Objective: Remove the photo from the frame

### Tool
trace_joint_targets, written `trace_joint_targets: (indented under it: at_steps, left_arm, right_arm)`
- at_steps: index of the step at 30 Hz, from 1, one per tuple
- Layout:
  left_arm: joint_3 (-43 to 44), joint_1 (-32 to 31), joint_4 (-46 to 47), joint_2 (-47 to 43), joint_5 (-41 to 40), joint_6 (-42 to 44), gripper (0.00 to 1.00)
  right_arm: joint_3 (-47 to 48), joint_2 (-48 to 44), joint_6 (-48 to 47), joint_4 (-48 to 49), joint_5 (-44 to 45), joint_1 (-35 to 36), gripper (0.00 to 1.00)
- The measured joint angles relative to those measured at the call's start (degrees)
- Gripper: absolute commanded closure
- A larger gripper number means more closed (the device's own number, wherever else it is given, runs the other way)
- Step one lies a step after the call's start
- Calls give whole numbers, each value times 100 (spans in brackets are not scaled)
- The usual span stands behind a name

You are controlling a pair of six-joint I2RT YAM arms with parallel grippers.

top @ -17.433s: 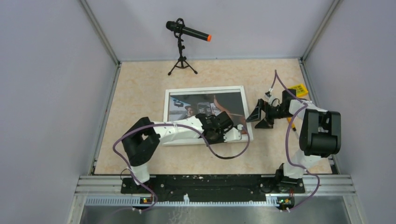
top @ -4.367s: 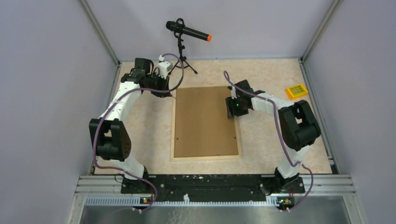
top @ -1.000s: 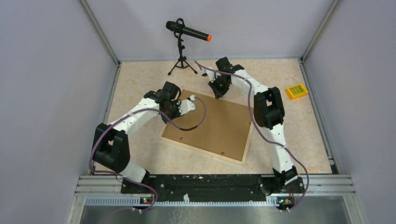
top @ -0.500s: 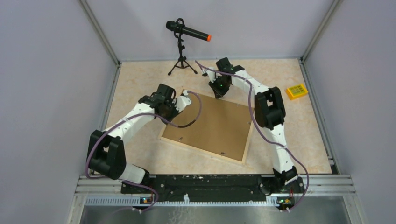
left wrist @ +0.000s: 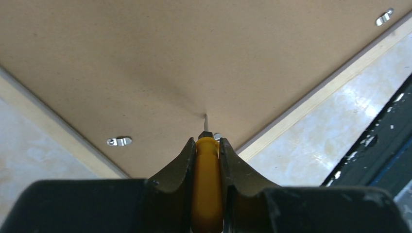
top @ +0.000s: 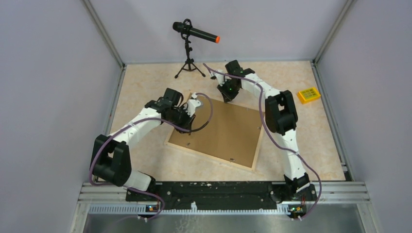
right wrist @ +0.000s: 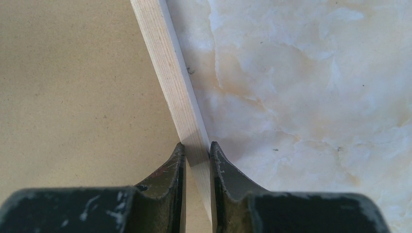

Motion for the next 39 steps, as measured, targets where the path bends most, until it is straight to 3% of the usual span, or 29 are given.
trace_joint_targets:
  at_steps: [5,11,16,20,25,27,39]
  left_arm:
    - [24,197,-155,-22,168,-240,100]
    - [546,1086,-144,-48,162,-514,100]
    - [1113,1384,173,151,151,-957,100]
    - [1167,1366,608,417,216,-1241,100]
    - [1268,1027,1029,844,-44,-1423,100]
    - [1368,837,1130,999,-103,-1462,100]
    - [2173,153,1641,2009,-1204,-2046,100]
  right_arm:
    - [0,-2,-201,-13,-243,-13,80]
    - [22,9,-369,-59,-538,-63,87]
    - [177,101,-538,-216,-761,-92,93]
    - [238,157,-575,-271,-1045,-24,87]
    - [369,264,-343,-350,-1473,85,54]
    - [424,319,-127,-400,-1650,90,47]
    - [92,184,330,-286,-1757,-409,45]
